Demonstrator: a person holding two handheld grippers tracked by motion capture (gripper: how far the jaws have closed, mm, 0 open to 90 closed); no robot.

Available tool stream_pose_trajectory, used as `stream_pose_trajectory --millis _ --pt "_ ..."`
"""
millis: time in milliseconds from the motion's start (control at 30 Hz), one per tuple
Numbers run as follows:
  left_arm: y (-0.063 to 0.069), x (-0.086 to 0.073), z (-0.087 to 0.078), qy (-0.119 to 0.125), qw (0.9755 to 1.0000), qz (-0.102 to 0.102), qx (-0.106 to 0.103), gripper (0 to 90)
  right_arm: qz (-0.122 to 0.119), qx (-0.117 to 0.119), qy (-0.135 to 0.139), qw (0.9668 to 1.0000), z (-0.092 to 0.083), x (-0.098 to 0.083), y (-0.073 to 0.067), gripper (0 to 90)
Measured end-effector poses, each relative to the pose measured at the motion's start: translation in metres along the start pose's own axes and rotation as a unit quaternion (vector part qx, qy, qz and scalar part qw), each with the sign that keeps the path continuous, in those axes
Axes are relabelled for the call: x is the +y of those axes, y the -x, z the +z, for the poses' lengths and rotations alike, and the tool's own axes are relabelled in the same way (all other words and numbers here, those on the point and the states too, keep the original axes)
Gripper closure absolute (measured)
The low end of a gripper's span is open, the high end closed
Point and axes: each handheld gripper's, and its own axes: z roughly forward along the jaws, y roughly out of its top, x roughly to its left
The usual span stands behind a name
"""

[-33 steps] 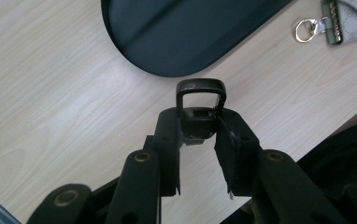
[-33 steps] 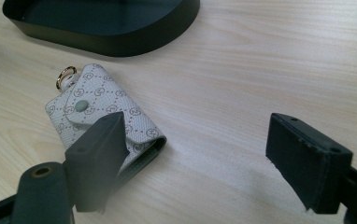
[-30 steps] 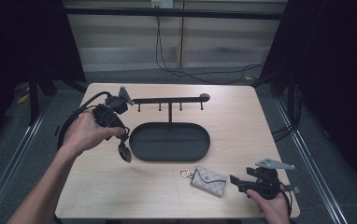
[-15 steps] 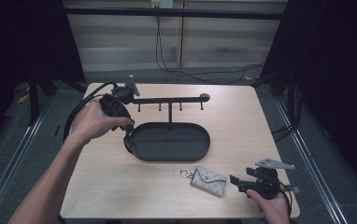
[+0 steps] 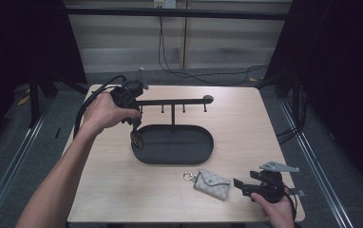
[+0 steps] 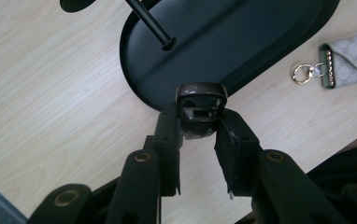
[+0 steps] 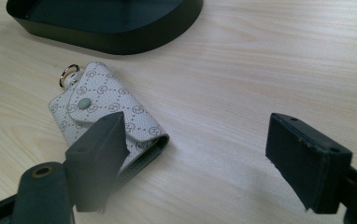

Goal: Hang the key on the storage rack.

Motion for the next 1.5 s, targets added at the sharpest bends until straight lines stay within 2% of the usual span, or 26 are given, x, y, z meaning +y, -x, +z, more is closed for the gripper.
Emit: stream_pose_trajectory --millis 200,467,500,600,767,867,900,1000,1200,1333,1367,1433,1467,1500 --pt "-0.007 0.01 0.005 -0.008 0.9998 -0.016 -0.003 70.9 0.0 0.001 0.001 1.0 0.0 0.0 0.0 20.5" --pt "-0.014 0.019 0.01 -0.004 0.9993 -0.036 -0.009 70.8 0.0 0.003 0.001 1.0 0.0 0.0 0.001 20.5" --pt "-0.014 0.019 0.011 -0.003 0.9989 -0.045 -0.012 70.9 0.0 0.003 0.0 1.0 0.0 0.0 0.001 20.5" --pt "-0.015 0.023 0.012 -0.003 0.9991 -0.041 -0.015 70.9 0.0 0.003 -0.001 1.0 0.0 0.0 0.0 20.5" --pt "-0.015 0.026 0.013 -0.003 0.9986 -0.053 -0.007 70.9 -0.001 0.005 -0.001 1.0 0.0 0.0 0.001 20.5" --pt "-0.018 0.027 0.014 -0.004 0.9981 -0.06 -0.016 70.8 -0.001 0.005 0.0 1.0 0.0 0.0 0.0 20.4" --pt "-0.018 0.028 0.015 -0.005 0.9976 -0.068 -0.01 70.8 -0.002 0.006 0.0 1.0 0.0 0.0 0.0 20.4" --pt "-0.018 0.029 0.016 -0.005 0.997 -0.076 -0.014 70.8 -0.003 0.007 -0.001 1.0 0.0 0.0 0.0 20.3" --pt "-0.017 0.037 0.019 -0.011 0.9966 -0.081 -0.007 70.8 -0.002 0.007 0.0 1.0 0.0 0.0 0.0 20.3" --pt "-0.017 0.041 0.021 -0.015 0.9954 -0.094 0.001 70.8 -0.005 0.009 -0.001 1.0 0.0 0.0 0.0 20.3" --pt "-0.018 0.042 0.021 -0.017 0.9958 -0.09 0.006 70.8 -0.004 0.009 -0.001 1.0 0.0 0.0 0.0 20.3" --pt "-0.017 0.043 0.021 -0.016 0.9949 -0.099 0.005 70.8 -0.004 0.009 -0.001 0.9999 0.0 0.0 0.001 20.3" --pt "-0.018 0.044 0.021 -0.015 0.9952 -0.097 0.005 70.8 -0.005 0.008 -0.002 1.0 0.0 0.0 0.001 20.3" --pt "-0.017 0.044 0.022 -0.014 0.9943 -0.105 0.007 70.8 -0.003 0.008 -0.001 1.0 -0.001 0.0 0.001 20.3"
